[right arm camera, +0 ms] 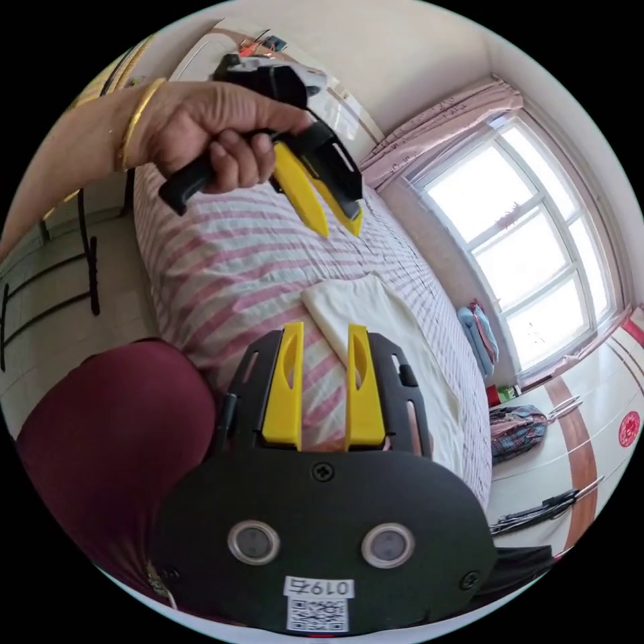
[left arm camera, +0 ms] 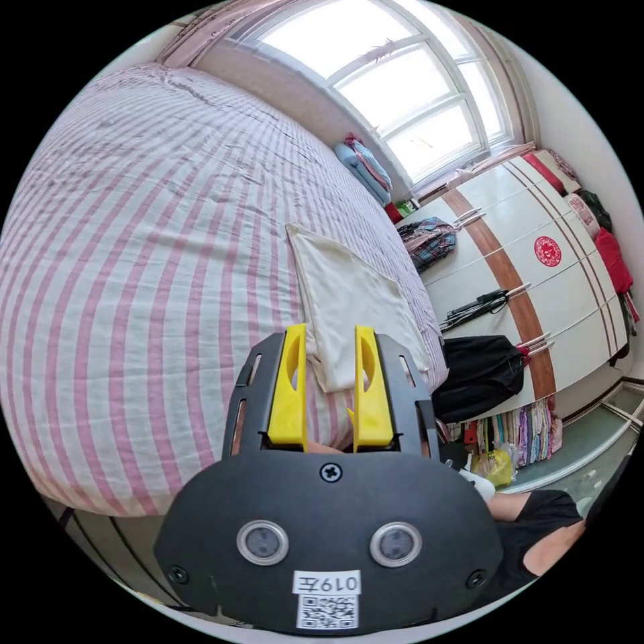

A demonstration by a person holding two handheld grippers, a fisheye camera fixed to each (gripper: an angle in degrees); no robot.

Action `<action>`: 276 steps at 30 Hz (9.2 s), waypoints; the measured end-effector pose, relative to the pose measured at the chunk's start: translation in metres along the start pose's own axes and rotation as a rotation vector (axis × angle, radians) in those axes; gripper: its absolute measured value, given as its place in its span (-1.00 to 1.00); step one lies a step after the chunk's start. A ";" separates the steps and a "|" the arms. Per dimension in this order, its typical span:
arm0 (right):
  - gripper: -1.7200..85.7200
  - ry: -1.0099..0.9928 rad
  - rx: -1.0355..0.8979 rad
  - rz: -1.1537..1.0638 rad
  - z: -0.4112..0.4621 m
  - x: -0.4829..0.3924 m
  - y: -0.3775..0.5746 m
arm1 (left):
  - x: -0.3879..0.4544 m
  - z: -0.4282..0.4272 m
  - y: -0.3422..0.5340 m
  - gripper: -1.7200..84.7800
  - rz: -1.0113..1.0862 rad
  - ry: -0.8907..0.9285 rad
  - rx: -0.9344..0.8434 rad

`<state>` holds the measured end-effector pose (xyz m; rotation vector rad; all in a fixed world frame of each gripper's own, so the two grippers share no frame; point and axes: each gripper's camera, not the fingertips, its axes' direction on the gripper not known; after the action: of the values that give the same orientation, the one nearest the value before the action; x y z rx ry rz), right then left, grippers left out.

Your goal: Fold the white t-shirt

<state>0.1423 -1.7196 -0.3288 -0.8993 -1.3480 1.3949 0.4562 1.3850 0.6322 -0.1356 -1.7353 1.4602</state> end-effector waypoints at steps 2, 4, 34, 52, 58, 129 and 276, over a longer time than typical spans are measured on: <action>-0.74 0.011 -0.011 -0.054 0.007 -0.015 -0.016 | -0.028 0.026 -0.025 -0.74 0.030 -0.070 -0.051; -0.75 0.042 -0.022 -0.126 0.015 -0.034 -0.037 | -0.050 0.048 -0.042 -0.75 0.038 -0.097 -0.088; -0.94 0.092 0.055 0.078 0.044 -0.022 -0.102 | -0.356 0.356 -0.197 -0.61 -0.233 0.416 -0.346; -0.95 0.026 0.068 0.186 0.056 0.041 -0.022 | -0.370 0.549 -0.298 -0.88 -0.311 0.338 -0.281; -0.95 -0.043 0.090 0.267 0.057 0.079 0.023 | -0.323 0.594 -0.318 -0.90 -0.234 0.287 -0.281; -0.96 -0.320 0.217 1.408 0.036 0.490 0.797 | 0.628 1.342 -0.382 -0.92 0.143 -0.204 -0.534; -0.84 -0.847 -0.275 0.422 0.426 0.913 0.136 | 0.339 0.433 0.014 -0.93 0.225 0.354 -0.099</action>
<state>-0.5255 -0.9535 -0.3126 -0.8236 -2.1013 2.0854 -0.0459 1.2515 0.8116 -0.6223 -1.5353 1.4070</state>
